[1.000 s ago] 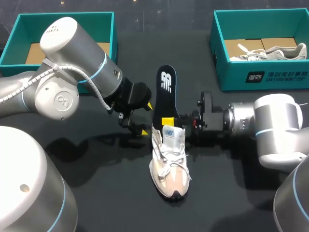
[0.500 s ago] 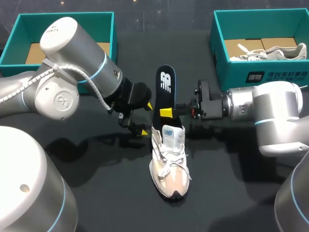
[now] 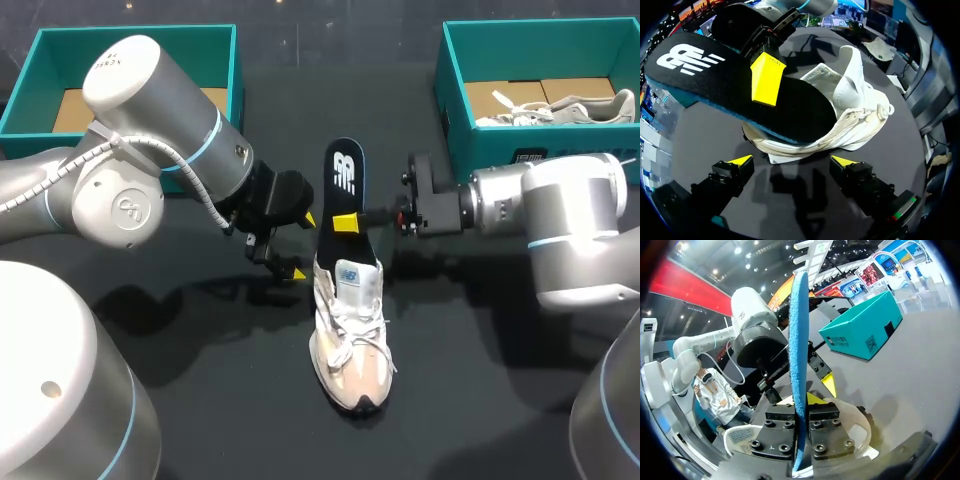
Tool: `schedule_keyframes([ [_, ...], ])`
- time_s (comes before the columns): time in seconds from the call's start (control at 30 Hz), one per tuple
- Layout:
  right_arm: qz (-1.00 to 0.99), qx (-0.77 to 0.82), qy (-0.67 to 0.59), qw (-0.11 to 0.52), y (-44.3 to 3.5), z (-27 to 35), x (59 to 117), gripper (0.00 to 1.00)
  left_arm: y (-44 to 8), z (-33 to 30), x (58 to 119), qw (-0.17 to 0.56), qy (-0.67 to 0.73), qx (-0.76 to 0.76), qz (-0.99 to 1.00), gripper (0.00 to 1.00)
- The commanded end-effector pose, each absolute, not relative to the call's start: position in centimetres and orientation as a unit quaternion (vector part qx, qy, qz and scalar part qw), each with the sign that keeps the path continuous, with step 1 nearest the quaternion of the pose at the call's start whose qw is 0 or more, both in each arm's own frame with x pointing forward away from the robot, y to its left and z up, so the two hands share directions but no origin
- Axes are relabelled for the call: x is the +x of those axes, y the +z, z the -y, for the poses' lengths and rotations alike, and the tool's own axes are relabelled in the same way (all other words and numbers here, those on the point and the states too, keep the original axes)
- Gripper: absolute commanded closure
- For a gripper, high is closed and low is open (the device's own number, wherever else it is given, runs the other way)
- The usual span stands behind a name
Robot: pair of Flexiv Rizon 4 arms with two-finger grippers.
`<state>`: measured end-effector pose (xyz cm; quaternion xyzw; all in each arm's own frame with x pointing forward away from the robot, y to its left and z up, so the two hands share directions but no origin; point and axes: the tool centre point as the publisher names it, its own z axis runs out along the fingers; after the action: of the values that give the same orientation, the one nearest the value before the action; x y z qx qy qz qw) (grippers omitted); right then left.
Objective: Take the shoe out of the shoebox, open the shoe tongue, remove and reinsert the insole, then place the shoe into the shoebox
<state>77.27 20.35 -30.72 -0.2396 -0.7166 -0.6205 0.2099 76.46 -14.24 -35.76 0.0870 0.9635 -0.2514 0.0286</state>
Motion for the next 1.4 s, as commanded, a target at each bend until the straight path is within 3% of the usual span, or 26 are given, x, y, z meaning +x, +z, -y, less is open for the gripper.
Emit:
schedule_keyframes([
  [0.03, 0.712, -0.245, -0.620, 0.219, -31.8, -20.4, 76.8, 1.00, -35.8, 14.3, 76.5, 0.028, -0.251, 0.088, -0.964, 0.00],
  [0.73, 0.687, -0.296, -0.621, 0.234, -34.2, -20.2, 73.0, 1.00, -35.8, 14.3, 76.5, 0.028, -0.251, 0.088, -0.964, 0.00],
  [0.77, 0.687, -0.293, -0.623, 0.232, -34.2, -20.2, 73.0, 0.98, -35.8, 14.3, 76.5, 0.028, -0.251, 0.088, -0.964, 0.00],
  [0.87, 0.692, -0.282, -0.625, 0.225, -33.8, -20.3, 73.0, 0.80, -35.8, 14.3, 76.5, 0.028, -0.251, 0.088, -0.964, 0.00],
  [1.03, 0.705, -0.255, -0.626, 0.218, -32.6, -20.5, 73.6, 0.67, -35.8, 14.3, 76.5, 0.028, -0.251, 0.088, -0.964, 0.00],
  [1.4, 0.727, -0.220, -0.619, 0.200, -30.3, -20.8, 74.9, 0.76, -35.8, 14.3, 76.5, 0.028, -0.251, 0.088, -0.964, 0.00],
])
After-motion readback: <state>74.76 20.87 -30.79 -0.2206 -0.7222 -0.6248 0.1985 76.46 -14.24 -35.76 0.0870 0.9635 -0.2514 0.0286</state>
